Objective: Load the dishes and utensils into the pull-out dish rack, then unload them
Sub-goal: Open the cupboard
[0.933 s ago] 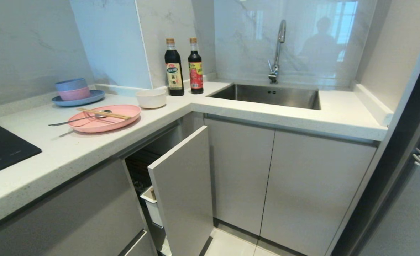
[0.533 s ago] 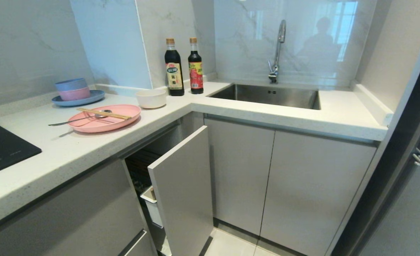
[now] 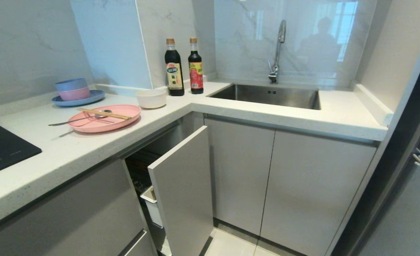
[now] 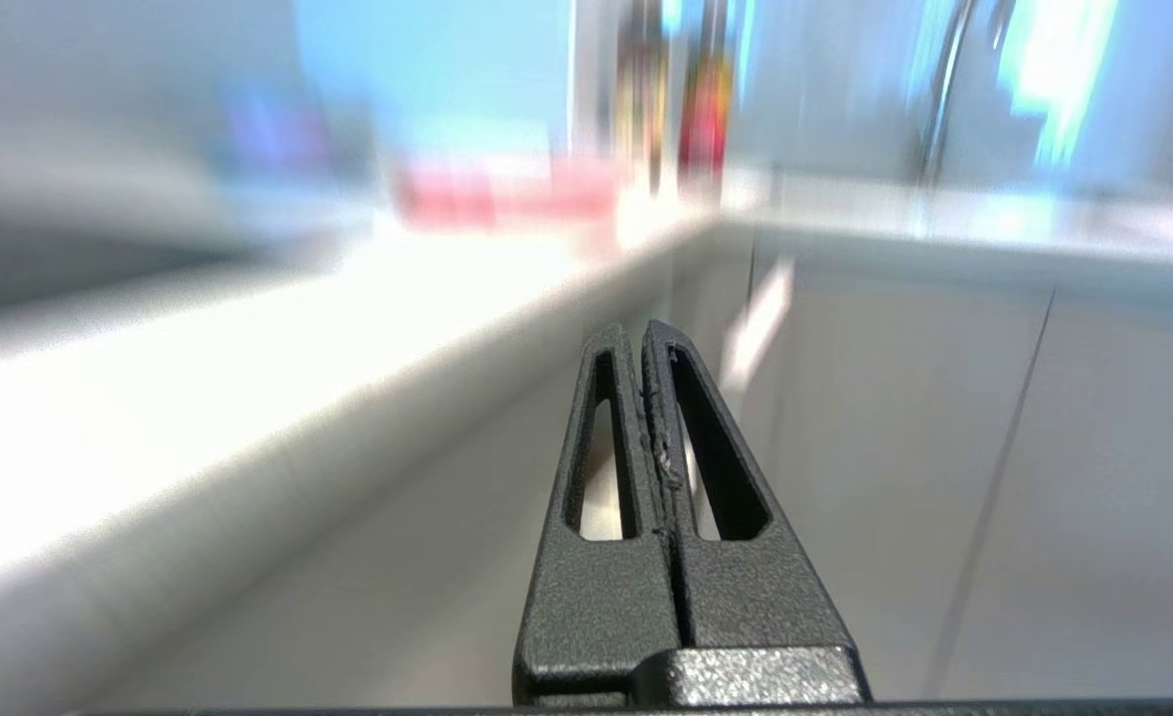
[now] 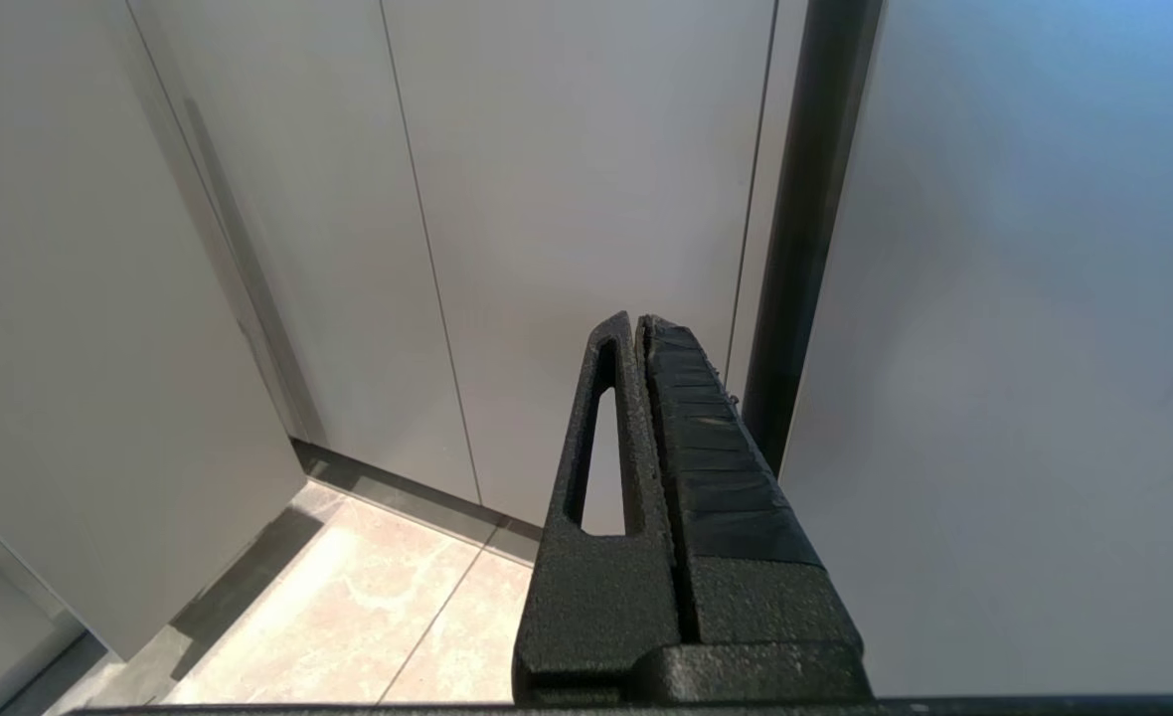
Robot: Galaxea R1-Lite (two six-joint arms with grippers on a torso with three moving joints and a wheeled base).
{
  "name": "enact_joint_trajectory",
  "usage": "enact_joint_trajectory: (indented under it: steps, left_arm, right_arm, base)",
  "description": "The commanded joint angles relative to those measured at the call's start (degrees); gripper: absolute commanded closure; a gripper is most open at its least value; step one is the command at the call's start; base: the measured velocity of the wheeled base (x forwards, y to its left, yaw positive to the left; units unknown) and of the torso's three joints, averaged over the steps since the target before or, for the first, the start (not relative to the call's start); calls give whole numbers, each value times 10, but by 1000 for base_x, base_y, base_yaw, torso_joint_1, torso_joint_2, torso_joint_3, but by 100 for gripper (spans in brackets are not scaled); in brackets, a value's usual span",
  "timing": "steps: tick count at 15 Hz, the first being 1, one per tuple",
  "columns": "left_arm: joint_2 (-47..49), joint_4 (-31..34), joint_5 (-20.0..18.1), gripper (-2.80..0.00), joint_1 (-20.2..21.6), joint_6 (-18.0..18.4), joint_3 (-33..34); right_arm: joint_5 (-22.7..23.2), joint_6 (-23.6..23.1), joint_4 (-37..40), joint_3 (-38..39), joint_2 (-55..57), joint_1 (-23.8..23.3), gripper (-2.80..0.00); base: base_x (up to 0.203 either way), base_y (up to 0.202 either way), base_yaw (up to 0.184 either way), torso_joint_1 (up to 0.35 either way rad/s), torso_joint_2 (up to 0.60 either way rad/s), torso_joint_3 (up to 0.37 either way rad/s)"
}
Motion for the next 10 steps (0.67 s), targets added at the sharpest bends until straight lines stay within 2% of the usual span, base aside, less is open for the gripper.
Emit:
enact_joint_trajectory:
  steps: [1,3,5,8,10]
  left_arm:
    - [84,13,2,0,1,15,-130]
    - [185,28,5,0,0,50,-232]
    - [280,43,11,0,-4,72,-302]
    - [443,56,6,0,-15,88,-423]
    - [536,74,-2,0,-45,92,-507]
  right_arm:
    - [0,0,0,1,0,0,0]
    - [0,0,0,1,0,0,0]
    - [0,0,0,1,0,0,0]
    - [0,0,0,1,0,0,0]
    - [0,0,0,1,0,0,0]
  base:
    - [0,0,0,0,0,0]
    - [0,0,0,0,0,0]
    - [0,0,0,0,0,0]
    - [0,0,0,0,0,0]
    - [0,0,0,0,0,0]
